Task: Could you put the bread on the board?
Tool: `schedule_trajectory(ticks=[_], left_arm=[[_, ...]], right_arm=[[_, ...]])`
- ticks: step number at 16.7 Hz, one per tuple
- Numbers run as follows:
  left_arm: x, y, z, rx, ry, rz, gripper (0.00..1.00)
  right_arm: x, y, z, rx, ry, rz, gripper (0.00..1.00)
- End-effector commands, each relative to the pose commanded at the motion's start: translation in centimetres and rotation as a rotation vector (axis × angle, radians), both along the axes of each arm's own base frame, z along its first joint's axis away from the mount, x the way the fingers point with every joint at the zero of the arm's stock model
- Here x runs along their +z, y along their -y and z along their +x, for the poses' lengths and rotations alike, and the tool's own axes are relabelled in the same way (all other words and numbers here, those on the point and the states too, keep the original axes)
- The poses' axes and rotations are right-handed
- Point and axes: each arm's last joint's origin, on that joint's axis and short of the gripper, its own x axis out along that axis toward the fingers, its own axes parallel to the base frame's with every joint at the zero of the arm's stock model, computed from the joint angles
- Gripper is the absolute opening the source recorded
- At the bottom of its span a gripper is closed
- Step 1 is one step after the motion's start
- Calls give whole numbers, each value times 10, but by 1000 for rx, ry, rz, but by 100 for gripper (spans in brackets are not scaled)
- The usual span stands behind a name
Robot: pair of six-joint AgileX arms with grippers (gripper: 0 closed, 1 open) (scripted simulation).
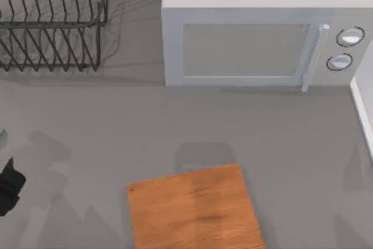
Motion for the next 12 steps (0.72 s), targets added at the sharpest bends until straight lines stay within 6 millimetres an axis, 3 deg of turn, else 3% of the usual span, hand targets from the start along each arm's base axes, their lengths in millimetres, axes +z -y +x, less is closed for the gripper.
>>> schedule_trajectory(ticks=[3,7,12], left_arm=[[-10,-7,31,-166,-357,150,100],[-31,-23,76,-411,-754,218,100],[-41,-54,130,-615,-937,230,100]], right_arm=[[0,0,0,0,0,0,100],[0,0,0,0,0,0,100],[0,0,0,0,0,0,100]])
